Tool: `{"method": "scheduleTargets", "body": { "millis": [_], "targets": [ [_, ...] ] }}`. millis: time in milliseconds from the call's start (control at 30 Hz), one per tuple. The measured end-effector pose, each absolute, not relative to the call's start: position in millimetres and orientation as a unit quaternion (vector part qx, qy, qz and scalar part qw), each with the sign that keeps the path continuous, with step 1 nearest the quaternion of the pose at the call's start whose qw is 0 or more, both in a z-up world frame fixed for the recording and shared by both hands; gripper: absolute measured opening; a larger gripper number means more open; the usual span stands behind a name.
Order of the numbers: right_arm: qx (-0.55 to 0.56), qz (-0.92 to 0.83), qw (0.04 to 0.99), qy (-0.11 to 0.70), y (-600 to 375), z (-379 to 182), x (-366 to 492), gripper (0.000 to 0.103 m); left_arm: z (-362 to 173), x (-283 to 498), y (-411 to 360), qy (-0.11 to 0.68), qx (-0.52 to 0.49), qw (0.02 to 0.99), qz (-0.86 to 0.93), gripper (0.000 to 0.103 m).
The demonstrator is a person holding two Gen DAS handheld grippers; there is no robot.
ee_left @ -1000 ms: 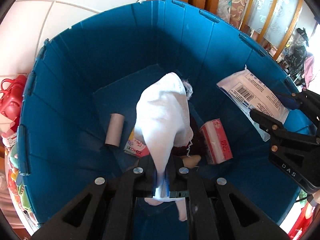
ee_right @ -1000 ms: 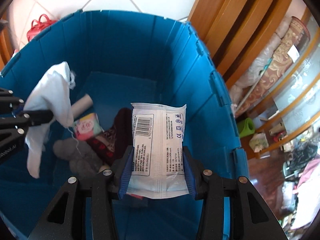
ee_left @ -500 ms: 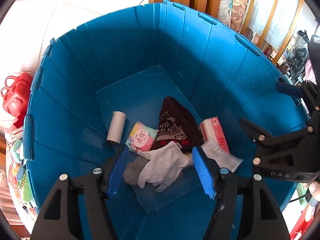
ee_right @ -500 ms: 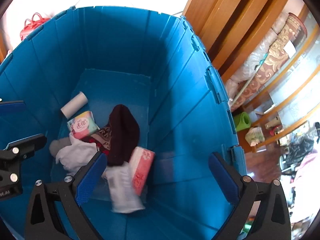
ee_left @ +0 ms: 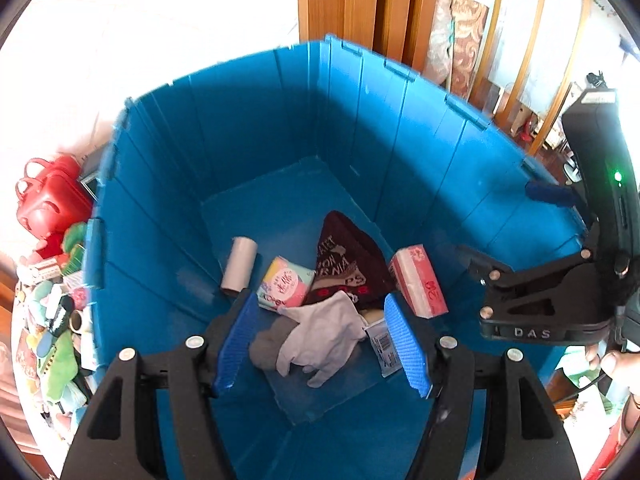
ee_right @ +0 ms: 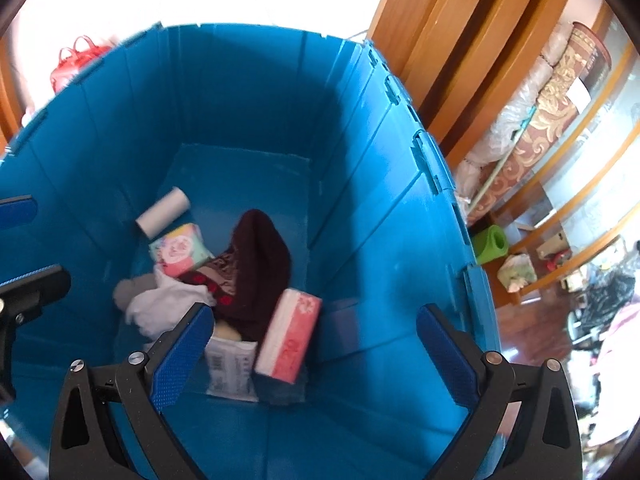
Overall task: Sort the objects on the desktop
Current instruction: 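Move both tools back from the crate to the pile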
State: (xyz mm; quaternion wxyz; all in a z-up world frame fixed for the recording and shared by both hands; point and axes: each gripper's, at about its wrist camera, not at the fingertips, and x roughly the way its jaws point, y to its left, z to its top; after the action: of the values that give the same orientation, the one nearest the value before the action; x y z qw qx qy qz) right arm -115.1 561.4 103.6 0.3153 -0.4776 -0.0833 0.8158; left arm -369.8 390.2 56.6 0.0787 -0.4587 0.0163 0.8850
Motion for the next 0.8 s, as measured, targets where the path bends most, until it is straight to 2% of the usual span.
{"method": "scheduleTargets", "body": {
  "millis": [467,633,800],
  "targets": [
    [-0.367,0.883,0.290,-0.055,465.3,140.2,-78.3,0.103,92.8,-295.2,348.3,0.001,-0.330,0.033,0.944,0.065],
    [-0.329,0.892,0.299,-0.079,416.5,145.7,-86.7,0.103,99.2,-264.3,304.2,-0.021,-0.286,0.047,0.957,0.065],
    [-0.278,0.915,0.285,-0.071,365.9,152.8,-99.7,0.103,96.7,-231.7,239.5,-0.025,-0.259,0.005,0.965,0.065]
  ]
}}
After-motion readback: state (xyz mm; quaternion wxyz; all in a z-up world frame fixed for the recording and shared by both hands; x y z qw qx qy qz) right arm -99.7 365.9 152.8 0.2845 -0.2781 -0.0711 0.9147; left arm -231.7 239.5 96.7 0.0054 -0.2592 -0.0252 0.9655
